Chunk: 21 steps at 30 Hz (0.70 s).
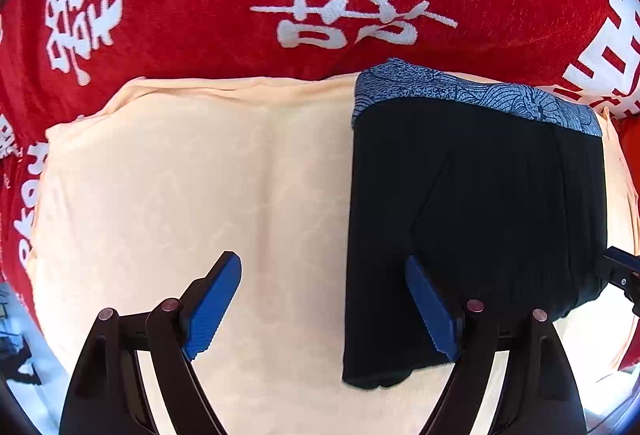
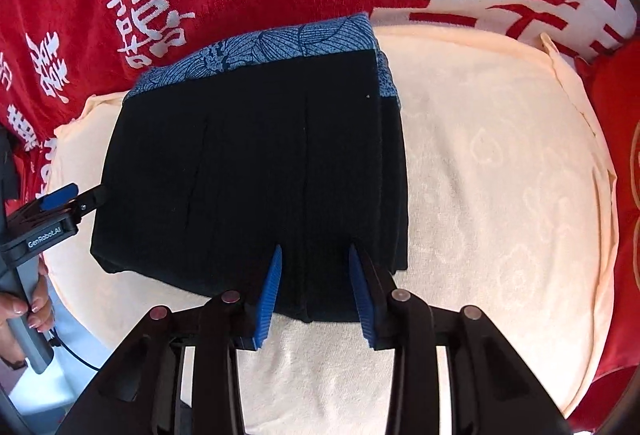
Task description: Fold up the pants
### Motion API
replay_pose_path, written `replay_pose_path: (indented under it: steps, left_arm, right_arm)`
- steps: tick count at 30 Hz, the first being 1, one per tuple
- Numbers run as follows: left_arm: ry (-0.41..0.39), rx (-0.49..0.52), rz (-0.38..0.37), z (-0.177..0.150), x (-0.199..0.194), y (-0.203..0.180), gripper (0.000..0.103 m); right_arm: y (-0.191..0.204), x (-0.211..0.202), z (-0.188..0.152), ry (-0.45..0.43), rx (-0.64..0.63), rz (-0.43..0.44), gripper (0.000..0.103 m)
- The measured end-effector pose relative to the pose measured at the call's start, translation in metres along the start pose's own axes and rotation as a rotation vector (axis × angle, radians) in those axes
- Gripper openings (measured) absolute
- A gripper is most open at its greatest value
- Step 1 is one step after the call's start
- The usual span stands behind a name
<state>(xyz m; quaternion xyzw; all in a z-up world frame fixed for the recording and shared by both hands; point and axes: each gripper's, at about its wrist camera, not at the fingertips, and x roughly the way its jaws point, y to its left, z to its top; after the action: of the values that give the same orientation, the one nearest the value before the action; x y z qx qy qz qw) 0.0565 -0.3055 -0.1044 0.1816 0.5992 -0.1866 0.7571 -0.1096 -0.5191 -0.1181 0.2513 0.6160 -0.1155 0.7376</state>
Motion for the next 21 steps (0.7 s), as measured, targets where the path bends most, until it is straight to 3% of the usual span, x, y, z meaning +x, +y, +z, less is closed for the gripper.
replay_pose_path:
  steps: [2,4,13,21]
  left_arm:
    - [0.016,-0.002,0.001,-0.002,-0.006,0.003,0.085]
    - [0.026,-0.008,0.010,-0.004,-0.009,0.005,0.085]
    - [0.063,-0.075,0.044,-0.012,-0.019,0.007,0.085]
    - [0.045,-0.105,0.078,-0.002,-0.020,-0.006,0.085]
  right_arm:
    - [0.003,0.000,0.001,0.007,0.016,0.010,0.057]
    - [0.003,-0.002,0.000,0.012,0.030,0.027,0.062]
    - [-0.014,-0.009,-0.005,0.051,0.068,0.061,0.067]
    - [-0.041,-0.018,-0.003,0.053,0.074,0.081,0.071]
